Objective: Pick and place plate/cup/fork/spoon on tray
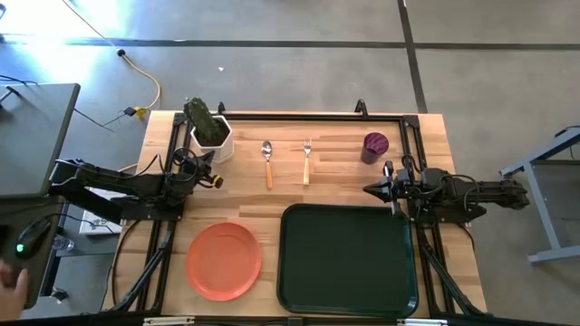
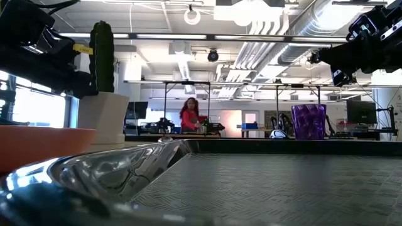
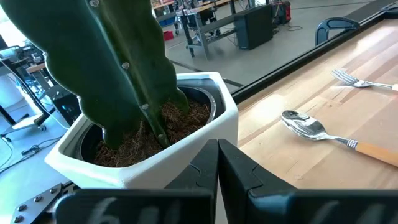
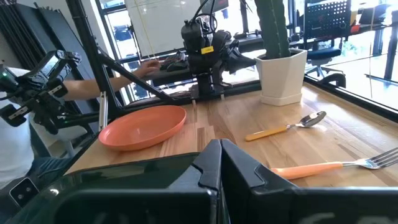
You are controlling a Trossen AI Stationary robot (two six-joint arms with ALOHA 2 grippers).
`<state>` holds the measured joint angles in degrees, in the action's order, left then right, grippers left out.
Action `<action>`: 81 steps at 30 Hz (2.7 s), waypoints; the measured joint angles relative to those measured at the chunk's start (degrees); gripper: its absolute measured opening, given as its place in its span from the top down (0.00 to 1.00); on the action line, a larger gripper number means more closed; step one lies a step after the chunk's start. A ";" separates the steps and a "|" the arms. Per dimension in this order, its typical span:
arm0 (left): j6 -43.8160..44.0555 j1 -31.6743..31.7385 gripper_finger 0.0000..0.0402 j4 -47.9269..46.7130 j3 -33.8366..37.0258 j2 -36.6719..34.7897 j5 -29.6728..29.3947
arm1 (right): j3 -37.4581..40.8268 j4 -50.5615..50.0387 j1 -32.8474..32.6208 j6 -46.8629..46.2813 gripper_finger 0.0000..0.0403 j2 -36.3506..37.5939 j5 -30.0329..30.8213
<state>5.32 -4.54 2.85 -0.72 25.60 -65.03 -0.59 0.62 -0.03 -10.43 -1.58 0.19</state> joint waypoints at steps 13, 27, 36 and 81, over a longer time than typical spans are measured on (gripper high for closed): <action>0.00 0.00 1.00 0.00 -0.01 0.00 0.00 | -0.01 0.00 0.00 0.20 1.00 0.00 0.00; 0.00 0.01 1.00 -0.01 0.01 0.00 0.01 | 0.00 0.00 0.04 10.31 1.00 0.00 0.23; 0.00 0.00 1.00 0.01 -0.01 0.01 0.38 | 0.01 10.30 0.04 22.57 1.00 0.02 4.71; 18.78 15.64 0.99 25.06 -0.08 5.98 5.35 | -32.46 -15.65 8.79 1.52 0.78 -36.12 48.29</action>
<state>24.10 11.10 27.91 -0.80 31.58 -59.68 -33.05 -15.03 8.76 -8.91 -37.70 48.48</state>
